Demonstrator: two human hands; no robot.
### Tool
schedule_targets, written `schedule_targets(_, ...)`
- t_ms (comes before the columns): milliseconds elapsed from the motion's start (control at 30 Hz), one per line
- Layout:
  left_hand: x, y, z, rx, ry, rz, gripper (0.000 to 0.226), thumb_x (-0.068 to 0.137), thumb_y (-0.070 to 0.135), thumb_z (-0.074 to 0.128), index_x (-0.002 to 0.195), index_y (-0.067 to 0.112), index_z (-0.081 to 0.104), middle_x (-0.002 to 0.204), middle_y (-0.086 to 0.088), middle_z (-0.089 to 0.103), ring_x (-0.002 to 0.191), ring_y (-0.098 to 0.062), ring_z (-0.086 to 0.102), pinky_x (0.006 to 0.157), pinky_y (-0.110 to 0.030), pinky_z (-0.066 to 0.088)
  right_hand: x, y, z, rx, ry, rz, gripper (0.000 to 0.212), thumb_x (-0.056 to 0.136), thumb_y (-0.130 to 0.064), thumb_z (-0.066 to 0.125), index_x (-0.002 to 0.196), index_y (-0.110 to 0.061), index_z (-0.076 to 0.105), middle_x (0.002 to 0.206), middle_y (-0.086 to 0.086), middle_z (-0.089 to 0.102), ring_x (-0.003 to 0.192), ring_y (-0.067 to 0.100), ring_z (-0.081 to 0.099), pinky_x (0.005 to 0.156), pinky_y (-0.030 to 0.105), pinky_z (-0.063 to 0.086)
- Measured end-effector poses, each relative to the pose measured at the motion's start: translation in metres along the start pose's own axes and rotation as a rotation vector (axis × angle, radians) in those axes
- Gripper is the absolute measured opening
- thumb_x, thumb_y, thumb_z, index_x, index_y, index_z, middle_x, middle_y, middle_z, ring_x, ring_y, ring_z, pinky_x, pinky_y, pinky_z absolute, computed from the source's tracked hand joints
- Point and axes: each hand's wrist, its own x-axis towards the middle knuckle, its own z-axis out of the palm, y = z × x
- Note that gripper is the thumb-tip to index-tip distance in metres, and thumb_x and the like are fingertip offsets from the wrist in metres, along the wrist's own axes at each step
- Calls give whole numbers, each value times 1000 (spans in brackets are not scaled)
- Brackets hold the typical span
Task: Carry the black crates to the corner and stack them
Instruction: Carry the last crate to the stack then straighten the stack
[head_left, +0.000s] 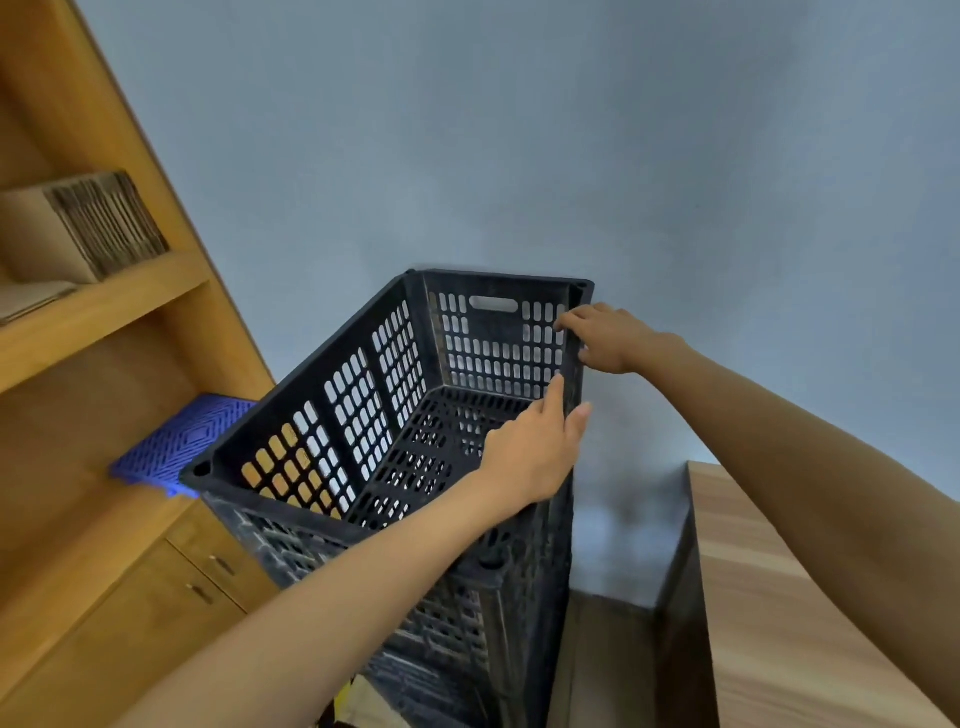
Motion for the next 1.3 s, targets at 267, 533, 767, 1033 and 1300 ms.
schedule_targets(267,-2,1,0,-34,29,-21,56,104,45,20,156,29,7,138,-6,52,112,-34,57,90,-51,47,0,23,1,77,8,-169,54,85,-35,62,136,-21,47,140,4,46,127,23,44,96,40,45)
schedule_targets(533,-8,16,0,290,29,-160,64,101,37,32,155,18,4,96,-8,61,70,-27,51,61,-36,39,-9,42,-1,19,-57,-355,65,94,-45,49,147,-14,30,154,9,28,139,26,33,101,39,39)
schedule_targets(767,-17,47,21,488,83,-410,67,102,52,25,151,6,15,137,-18,48,111,-37,58,69,-39,35,-16,41,-7,-223,-37,-534,116,68,-91,4,152,-14,23,159,8,24,146,25,26,115,44,30)
schedule_targets(1033,-22,43,30,549,375,-307,43,106,42,21,126,11,44,104,-7,64,87,-28,64,55,-34,34,8,32,7,-226,149,-532,129,53,-94,-20,117,-14,59,111,7,67,98,29,64,77,43,54)
schedule_targets(1300,-27,32,27,579,409,-239,33,107,32,24,114,11,48,85,-3,61,66,-25,61,44,-31,29,-11,28,9,-208,275,-512,96,70,-84,-2,93,-13,57,89,6,67,81,26,63,63,34,46)
